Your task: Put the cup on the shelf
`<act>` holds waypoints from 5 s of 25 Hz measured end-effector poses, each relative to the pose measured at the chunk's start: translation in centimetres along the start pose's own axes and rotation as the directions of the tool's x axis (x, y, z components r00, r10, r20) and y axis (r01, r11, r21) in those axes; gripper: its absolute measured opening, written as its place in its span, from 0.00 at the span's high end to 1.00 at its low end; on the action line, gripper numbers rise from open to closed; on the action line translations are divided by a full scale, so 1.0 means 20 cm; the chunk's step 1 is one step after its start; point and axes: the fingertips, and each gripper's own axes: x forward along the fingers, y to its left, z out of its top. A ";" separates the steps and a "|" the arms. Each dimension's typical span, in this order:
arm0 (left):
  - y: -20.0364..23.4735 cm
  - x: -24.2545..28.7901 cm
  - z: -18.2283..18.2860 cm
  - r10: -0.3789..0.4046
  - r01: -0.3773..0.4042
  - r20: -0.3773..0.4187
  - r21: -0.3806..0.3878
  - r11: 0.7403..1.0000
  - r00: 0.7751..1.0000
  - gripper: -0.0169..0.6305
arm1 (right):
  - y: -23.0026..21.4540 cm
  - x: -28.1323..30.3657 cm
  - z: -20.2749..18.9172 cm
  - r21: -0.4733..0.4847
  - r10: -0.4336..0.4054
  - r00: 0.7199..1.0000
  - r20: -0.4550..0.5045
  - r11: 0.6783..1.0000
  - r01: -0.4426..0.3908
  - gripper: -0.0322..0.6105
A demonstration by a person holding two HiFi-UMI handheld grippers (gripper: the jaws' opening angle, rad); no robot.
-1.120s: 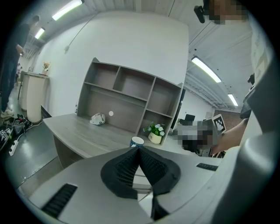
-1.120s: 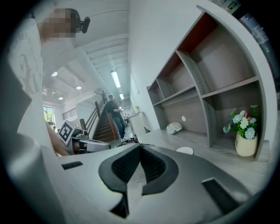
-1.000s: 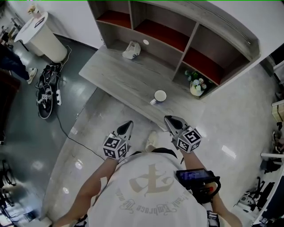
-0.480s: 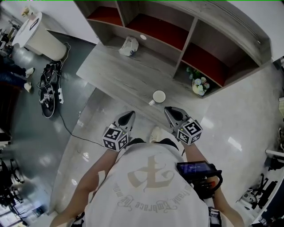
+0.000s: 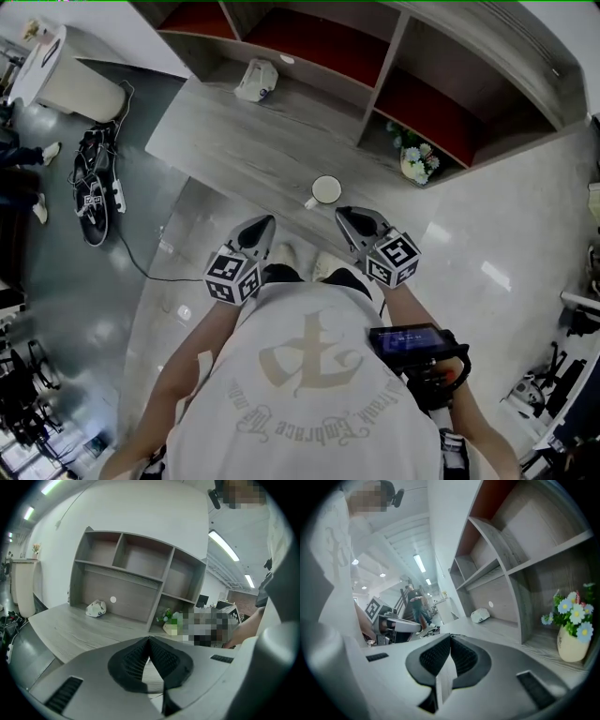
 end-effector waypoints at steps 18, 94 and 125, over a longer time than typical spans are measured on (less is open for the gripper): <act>0.07 0.13 -0.10 -0.082 0.082 -0.078 0.004 0.997 0.994 0.97 | -0.16 0.04 -0.27 0.045 -0.109 0.989 -0.103 0.992 0.114 0.94; 0.11 -0.15 -0.26 0.084 -0.089 -0.109 -0.038 0.995 0.991 0.97 | -0.43 0.56 -0.59 -0.298 -0.079 0.939 -0.334 0.954 -0.025 0.33; 0.10 0.03 -0.13 -0.048 0.049 -0.065 0.012 0.999 0.997 0.97 | -0.42 0.31 -0.35 -0.166 -0.184 0.960 -0.209 0.975 0.151 0.33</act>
